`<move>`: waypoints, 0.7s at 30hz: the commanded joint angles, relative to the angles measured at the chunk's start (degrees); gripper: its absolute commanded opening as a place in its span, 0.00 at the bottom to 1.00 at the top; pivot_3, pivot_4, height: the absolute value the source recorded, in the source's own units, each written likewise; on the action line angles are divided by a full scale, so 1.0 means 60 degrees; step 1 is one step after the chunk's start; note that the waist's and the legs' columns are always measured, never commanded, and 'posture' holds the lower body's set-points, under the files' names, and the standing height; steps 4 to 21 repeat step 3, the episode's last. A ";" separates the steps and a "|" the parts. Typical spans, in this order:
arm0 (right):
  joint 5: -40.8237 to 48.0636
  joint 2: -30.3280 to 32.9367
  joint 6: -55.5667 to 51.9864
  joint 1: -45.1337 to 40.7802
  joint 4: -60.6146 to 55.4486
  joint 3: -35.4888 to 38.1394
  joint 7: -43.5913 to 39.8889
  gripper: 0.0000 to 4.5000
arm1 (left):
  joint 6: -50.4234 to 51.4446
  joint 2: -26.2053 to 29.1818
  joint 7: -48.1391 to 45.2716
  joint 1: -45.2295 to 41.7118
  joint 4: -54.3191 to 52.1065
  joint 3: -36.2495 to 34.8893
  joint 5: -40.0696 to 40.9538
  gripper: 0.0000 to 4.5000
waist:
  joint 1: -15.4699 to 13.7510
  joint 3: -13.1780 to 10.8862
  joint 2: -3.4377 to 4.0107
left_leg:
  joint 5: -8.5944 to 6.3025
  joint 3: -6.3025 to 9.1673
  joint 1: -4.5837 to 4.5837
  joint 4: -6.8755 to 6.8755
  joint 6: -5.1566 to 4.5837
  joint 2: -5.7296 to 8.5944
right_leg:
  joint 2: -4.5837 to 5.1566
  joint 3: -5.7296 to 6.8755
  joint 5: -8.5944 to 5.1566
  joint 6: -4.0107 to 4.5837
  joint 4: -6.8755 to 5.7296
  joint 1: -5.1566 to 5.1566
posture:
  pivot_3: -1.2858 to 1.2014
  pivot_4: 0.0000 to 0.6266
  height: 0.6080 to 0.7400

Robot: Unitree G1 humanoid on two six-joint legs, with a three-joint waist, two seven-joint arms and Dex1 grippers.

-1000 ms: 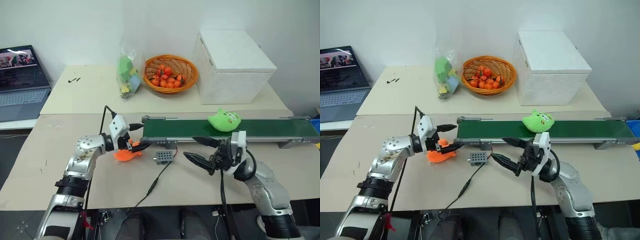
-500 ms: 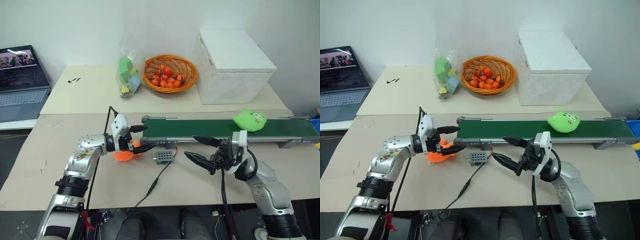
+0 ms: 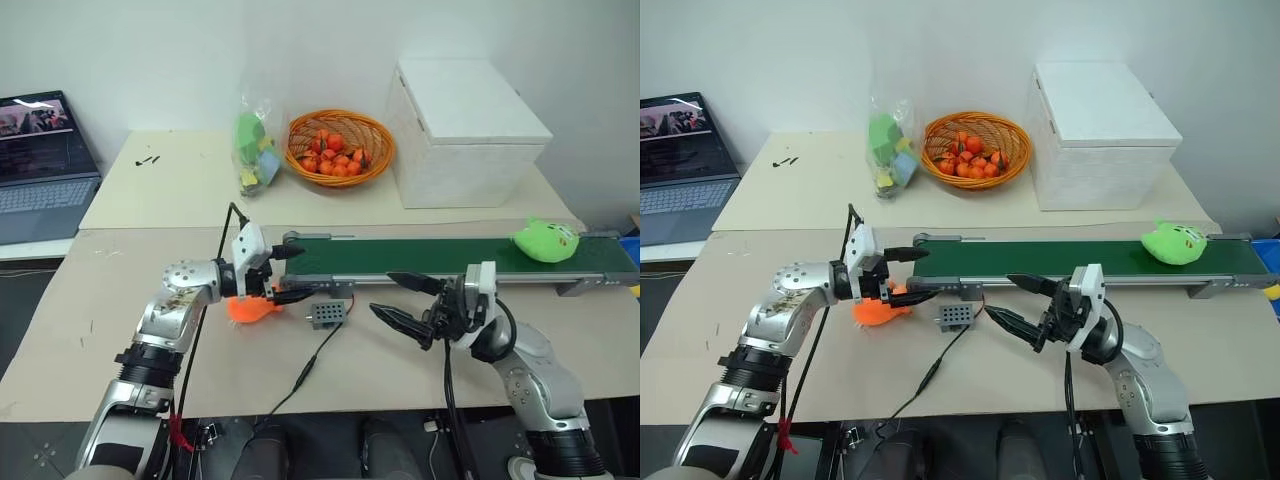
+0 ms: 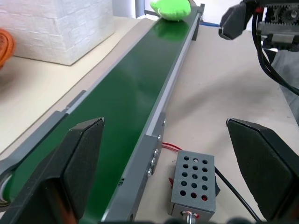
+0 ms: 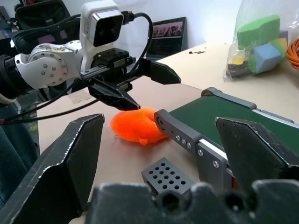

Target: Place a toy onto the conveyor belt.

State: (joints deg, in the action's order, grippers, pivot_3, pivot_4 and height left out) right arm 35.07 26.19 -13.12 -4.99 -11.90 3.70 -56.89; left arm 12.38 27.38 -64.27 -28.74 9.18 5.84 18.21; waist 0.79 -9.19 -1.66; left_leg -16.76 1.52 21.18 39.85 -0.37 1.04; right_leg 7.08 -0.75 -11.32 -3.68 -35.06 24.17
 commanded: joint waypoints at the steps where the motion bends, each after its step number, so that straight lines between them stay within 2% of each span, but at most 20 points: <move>1: 0.0187 0.0055 0.0091 -0.0009 -0.0298 0.0259 -0.0005 1.00 | -0.0307 0.0029 -0.0092 -0.0262 -0.0390 -0.0022 0.0009 0.99 | -0.0004 0.0000 0.0000 | 0.0000 0.0000 0.0000 0.0000 0.0000 0.0000 | 0.0000 0.0001 0.0000 0.0000 0.0000 0.0000 | 0.52 0.24 0.90; 21: 0.0198 0.0056 0.0084 0.0002 -0.0320 0.0263 -0.0001 1.00 | -0.0509 0.0033 -0.0016 -0.0277 -0.0362 0.0017 -0.0150 0.99 | -0.0003 0.0000 0.0000 | 0.0000 -0.0001 0.0000 0.0000 0.0000 0.0000 | 0.0000 0.0000 0.0000 0.0000 0.0000 0.0000 | 0.52 0.24 0.90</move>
